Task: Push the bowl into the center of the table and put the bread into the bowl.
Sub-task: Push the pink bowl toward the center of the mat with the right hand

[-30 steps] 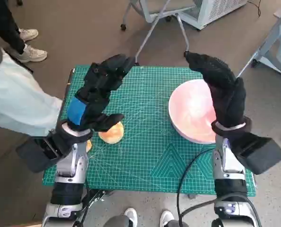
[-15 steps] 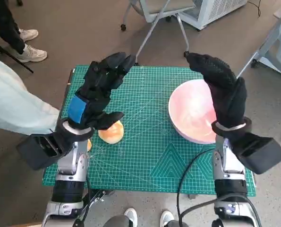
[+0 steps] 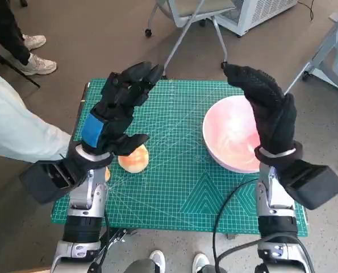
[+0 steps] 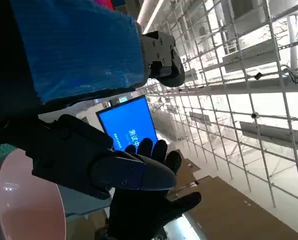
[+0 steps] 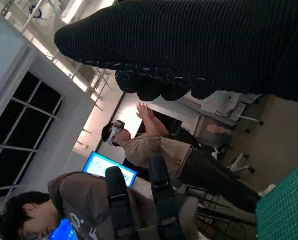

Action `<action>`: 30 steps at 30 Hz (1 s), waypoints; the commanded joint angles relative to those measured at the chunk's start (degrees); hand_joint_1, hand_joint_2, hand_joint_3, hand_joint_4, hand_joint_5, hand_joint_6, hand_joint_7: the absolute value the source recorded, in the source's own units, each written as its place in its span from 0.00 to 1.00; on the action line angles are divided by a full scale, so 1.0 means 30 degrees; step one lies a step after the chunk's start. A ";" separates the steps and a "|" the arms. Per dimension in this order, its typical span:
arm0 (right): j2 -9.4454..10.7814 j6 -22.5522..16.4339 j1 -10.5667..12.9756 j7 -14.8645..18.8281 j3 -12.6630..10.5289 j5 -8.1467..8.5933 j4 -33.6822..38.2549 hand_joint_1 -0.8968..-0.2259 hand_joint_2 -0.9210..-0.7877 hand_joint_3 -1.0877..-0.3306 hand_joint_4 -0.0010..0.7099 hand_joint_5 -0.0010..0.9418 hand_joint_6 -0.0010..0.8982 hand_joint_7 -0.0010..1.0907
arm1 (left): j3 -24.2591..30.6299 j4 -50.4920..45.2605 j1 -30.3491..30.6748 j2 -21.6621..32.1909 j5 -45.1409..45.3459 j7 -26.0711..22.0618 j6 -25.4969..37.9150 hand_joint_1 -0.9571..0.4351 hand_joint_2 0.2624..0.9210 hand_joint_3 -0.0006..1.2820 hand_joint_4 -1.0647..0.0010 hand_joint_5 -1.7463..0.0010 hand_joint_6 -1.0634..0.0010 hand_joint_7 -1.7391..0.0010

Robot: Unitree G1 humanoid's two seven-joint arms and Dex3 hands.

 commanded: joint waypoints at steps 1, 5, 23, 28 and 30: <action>-0.0407 0.0296 0.0519 0.0193 -0.0180 0.0008 0.0101 0.35 0.00 0.36 0.23 0.00 0.00 0.53 | 0.0130 0.0177 -0.0369 0.0003 -0.0078 -0.0078 -0.0254 0.31 1.00 0.21 0.78 0.97 1.00 0.66; -0.1066 0.0102 0.0497 0.0451 -0.0781 0.0355 0.0677 0.35 0.00 0.36 0.24 0.00 0.00 0.53 | 0.0163 0.0148 -0.0325 0.0057 -0.0100 -0.0096 -0.0235 0.31 1.00 0.21 0.78 0.97 1.00 0.66; -0.4668 -0.2031 -0.1469 -0.2903 -0.4809 -0.0023 1.1247 0.37 0.00 0.34 0.22 0.00 0.12 0.31 | 0.0396 0.0155 0.0028 0.0262 0.0187 0.0051 -0.0649 0.29 1.00 0.21 0.79 0.97 1.00 0.65; -0.4897 -0.1359 -0.1882 -0.3040 -0.5558 0.0469 1.3471 0.42 0.00 0.28 0.15 0.00 0.10 0.28 | 0.0437 0.0171 0.0071 0.0270 0.0328 0.0162 -0.0695 0.29 1.00 0.21 0.79 0.97 1.00 0.65; -0.4836 -0.0947 -0.1985 -0.3034 -0.5892 0.0693 1.4098 0.43 0.00 0.26 0.13 0.00 0.11 0.25 | 0.0447 0.0190 0.0072 0.0281 0.0397 0.0199 -0.0717 0.29 1.00 0.21 0.79 0.97 1.00 0.65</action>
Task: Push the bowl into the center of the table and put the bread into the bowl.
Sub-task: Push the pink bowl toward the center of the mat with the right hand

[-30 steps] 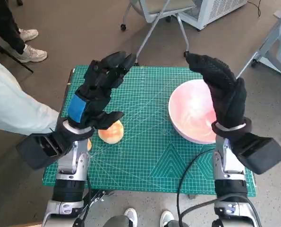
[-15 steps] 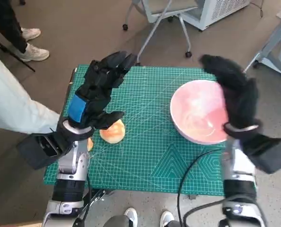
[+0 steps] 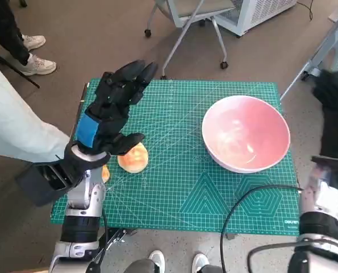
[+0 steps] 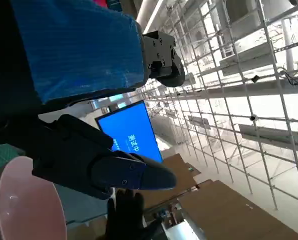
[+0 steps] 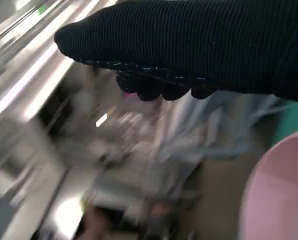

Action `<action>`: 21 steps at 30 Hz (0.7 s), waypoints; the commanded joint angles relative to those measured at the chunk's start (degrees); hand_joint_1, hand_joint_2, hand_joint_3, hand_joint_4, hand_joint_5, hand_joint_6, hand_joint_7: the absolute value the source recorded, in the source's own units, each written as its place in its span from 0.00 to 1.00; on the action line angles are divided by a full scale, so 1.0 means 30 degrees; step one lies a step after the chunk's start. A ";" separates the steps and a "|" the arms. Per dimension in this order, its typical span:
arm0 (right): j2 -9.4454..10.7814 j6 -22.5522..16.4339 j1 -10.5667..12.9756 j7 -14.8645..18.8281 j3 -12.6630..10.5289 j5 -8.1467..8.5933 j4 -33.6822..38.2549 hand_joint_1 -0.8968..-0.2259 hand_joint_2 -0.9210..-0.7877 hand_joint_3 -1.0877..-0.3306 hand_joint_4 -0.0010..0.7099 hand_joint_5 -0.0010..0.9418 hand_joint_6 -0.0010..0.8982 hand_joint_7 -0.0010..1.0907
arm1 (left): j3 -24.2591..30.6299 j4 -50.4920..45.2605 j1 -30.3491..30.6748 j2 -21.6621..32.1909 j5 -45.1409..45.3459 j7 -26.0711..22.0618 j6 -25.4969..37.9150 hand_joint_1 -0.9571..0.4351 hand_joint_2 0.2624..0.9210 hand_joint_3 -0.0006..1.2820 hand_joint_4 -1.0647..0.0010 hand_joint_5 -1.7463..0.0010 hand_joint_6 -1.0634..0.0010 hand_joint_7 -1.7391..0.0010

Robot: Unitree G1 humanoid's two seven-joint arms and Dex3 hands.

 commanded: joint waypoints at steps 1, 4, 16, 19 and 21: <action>0.0196 0.1262 -0.0141 -0.0206 -0.0788 0.0520 0.2004 0.44 0.00 0.26 0.13 0.00 0.11 0.24 | 0.0084 0.0138 0.0072 0.0133 0.0297 0.0193 -0.0270 0.29 1.00 0.21 0.79 0.97 1.00 0.65; 0.0243 0.1934 -0.0187 -0.0351 -0.1038 0.0565 0.2696 0.46 0.00 0.23 0.11 0.00 0.12 0.22 | 0.0075 0.0113 0.0057 0.0139 0.0386 0.0284 -0.0264 0.29 1.00 0.21 0.79 0.97 1.00 0.65; 0.0709 0.5246 -0.0014 -0.0949 -0.1450 0.0539 0.3852 0.46 0.00 0.19 0.11 0.00 0.15 0.19 | 0.0134 0.0046 0.0096 0.0210 0.0343 0.0370 -0.0246 0.29 1.00 0.21 0.78 0.97 1.00 0.65; 0.0985 0.5945 -0.0122 -0.1074 -0.1553 0.0500 0.3980 0.46 0.00 0.20 0.13 0.01 0.17 0.19 | 0.0153 0.0013 0.0141 0.0268 0.0360 0.0387 -0.0273 0.29 1.00 0.21 0.78 0.97 1.00 0.65; 0.1187 0.6380 -0.0234 -0.1024 -0.1641 0.0551 0.4017 0.47 0.00 0.20 0.14 0.01 0.17 0.19 | 0.0162 -0.0031 0.0167 0.0304 0.0327 0.0387 -0.0234 0.29 1.00 0.21 0.78 0.97 1.00 0.65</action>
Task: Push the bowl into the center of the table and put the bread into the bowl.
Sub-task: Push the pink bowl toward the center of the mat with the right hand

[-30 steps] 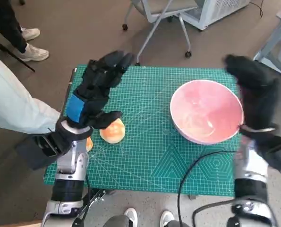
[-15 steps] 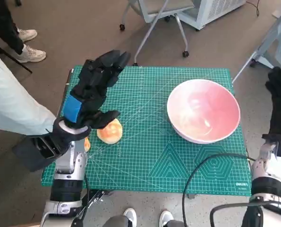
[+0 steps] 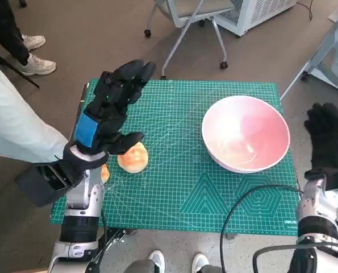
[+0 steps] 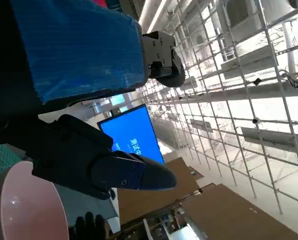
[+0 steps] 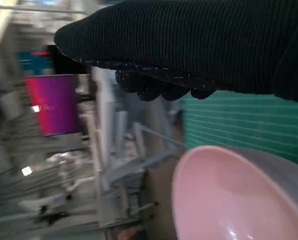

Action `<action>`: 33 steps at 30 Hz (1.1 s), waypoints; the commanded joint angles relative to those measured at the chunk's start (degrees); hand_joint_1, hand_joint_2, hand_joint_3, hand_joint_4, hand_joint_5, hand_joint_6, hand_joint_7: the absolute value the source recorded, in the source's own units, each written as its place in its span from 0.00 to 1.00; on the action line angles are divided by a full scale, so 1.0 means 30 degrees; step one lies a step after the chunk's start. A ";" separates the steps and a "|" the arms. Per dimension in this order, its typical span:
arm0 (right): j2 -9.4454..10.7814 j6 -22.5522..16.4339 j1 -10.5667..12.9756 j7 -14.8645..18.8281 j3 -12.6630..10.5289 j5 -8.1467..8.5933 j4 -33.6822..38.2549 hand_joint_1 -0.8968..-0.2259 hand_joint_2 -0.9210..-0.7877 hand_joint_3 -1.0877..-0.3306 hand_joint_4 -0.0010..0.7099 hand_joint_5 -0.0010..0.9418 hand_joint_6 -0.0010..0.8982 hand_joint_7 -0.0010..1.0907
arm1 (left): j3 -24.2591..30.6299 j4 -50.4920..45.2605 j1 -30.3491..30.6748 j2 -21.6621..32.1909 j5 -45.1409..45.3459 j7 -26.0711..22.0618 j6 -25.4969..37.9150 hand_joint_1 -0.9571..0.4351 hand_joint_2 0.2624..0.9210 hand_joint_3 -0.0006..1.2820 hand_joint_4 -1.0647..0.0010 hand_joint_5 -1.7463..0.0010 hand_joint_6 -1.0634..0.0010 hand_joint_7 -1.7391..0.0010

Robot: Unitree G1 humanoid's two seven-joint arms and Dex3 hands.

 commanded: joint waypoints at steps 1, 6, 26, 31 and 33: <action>0.0634 0.1397 -0.0012 -0.0206 -0.0276 0.0085 0.0428 0.46 0.00 0.21 0.14 0.01 0.18 0.19 | 0.0088 -0.0038 0.0157 0.0161 0.0092 0.0059 -0.0151 0.29 1.00 0.21 0.78 0.97 1.00 0.65; 0.1208 0.2314 -0.0456 0.0099 -0.0564 0.0258 0.0434 0.47 0.00 0.22 0.14 0.01 0.18 0.18 | 0.0147 -0.0068 0.0157 0.0295 0.0039 0.0091 -0.0019 0.28 1.00 0.21 0.78 0.97 1.00 0.65; 0.3626 0.3393 -0.2089 0.0587 -0.0242 -0.0325 0.0494 0.43 0.00 0.30 0.19 0.03 0.22 0.18 | 0.0380 -0.1323 0.1018 0.0563 -0.0219 0.0417 0.0858 0.28 1.00 0.19 0.78 0.97 1.00 0.66; 0.3993 0.3469 -0.2319 0.0769 -0.0219 -0.0245 0.0538 0.43 0.00 0.30 0.20 0.02 0.23 0.18 | 0.0462 -0.1537 0.1243 0.0660 -0.0221 0.0496 0.0936 0.28 1.00 0.18 0.78 0.97 1.00 0.65; 0.4155 0.3522 -0.2446 0.0805 -0.0240 -0.0215 0.0558 0.43 0.00 0.31 0.21 0.02 0.23 0.18 | 0.0511 -0.1581 0.1325 0.0711 -0.0237 0.0512 0.0937 0.28 1.00 0.18 0.78 0.97 1.00 0.65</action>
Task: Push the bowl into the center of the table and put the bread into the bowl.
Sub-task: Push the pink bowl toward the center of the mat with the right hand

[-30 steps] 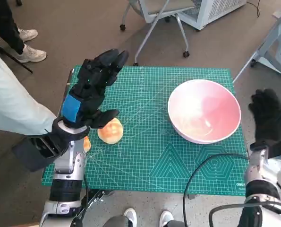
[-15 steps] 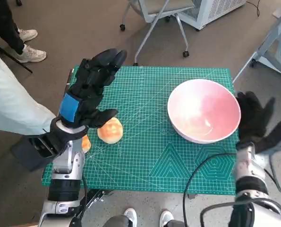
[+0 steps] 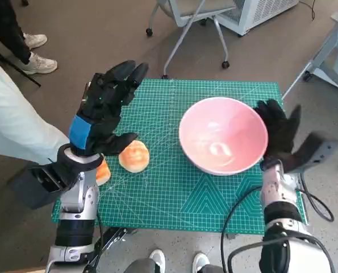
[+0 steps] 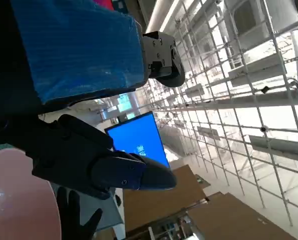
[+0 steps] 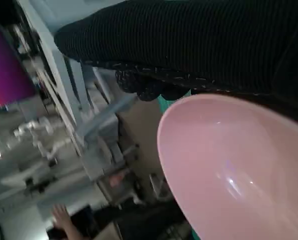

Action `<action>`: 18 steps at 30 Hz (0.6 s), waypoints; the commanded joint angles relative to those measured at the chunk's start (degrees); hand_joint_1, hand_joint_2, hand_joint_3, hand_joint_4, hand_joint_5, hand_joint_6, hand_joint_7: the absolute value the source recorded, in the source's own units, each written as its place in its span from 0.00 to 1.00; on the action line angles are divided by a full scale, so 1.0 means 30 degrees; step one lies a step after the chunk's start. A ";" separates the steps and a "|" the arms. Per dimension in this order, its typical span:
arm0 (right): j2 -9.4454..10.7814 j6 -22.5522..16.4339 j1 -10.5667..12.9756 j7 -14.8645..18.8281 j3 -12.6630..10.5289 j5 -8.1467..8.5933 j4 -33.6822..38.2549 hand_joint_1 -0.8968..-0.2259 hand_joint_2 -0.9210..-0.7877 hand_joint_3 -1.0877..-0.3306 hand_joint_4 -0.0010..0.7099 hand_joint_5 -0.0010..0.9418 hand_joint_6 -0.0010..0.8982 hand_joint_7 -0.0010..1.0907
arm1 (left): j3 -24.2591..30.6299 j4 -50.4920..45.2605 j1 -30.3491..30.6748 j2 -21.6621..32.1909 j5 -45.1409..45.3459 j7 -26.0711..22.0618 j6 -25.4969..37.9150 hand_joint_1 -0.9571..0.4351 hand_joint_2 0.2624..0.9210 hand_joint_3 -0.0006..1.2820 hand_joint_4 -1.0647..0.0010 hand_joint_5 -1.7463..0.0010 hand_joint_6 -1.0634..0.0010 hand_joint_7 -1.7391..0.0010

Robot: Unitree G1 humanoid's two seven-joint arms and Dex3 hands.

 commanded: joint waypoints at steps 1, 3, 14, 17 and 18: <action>0.0468 0.0446 -0.0182 0.0151 0.0008 -0.0146 0.0377 0.43 0.00 0.31 0.21 0.02 0.23 0.18 | 0.0218 -0.0490 0.0350 0.0246 -0.0057 0.0139 0.0085 0.28 1.00 0.18 0.78 0.98 1.00 0.65; 0.0630 0.0502 -0.0313 0.0214 0.0016 -0.0148 0.0398 0.42 0.00 0.32 0.21 0.02 0.23 0.17 | 0.0260 -0.0569 0.0446 0.0287 -0.0058 0.0179 0.0082 0.28 1.00 0.18 0.78 0.98 1.00 0.65; 0.1763 0.1017 -0.0960 0.0562 -0.0544 0.0368 0.0501 0.42 0.00 0.32 0.20 0.01 0.22 0.16 | 0.0400 -0.1063 0.0878 0.0385 0.0116 0.0586 0.0130 0.28 1.00 0.18 0.77 0.98 1.00 0.65; 0.2059 0.1125 -0.1126 0.0471 -0.0648 0.0351 0.0516 0.42 0.00 0.32 0.20 0.01 0.23 0.16 | 0.0379 -0.1206 0.0961 0.0422 0.0121 0.0662 0.0157 0.28 1.00 0.18 0.77 0.98 1.00 0.65; 0.2178 0.1185 -0.1201 0.0439 -0.0683 0.0359 0.0522 0.42 0.00 0.32 0.20 0.01 0.23 0.16 | 0.0370 -0.1265 0.0990 0.0437 0.0117 0.0682 0.0178 0.27 1.00 0.18 0.77 0.98 1.00 0.64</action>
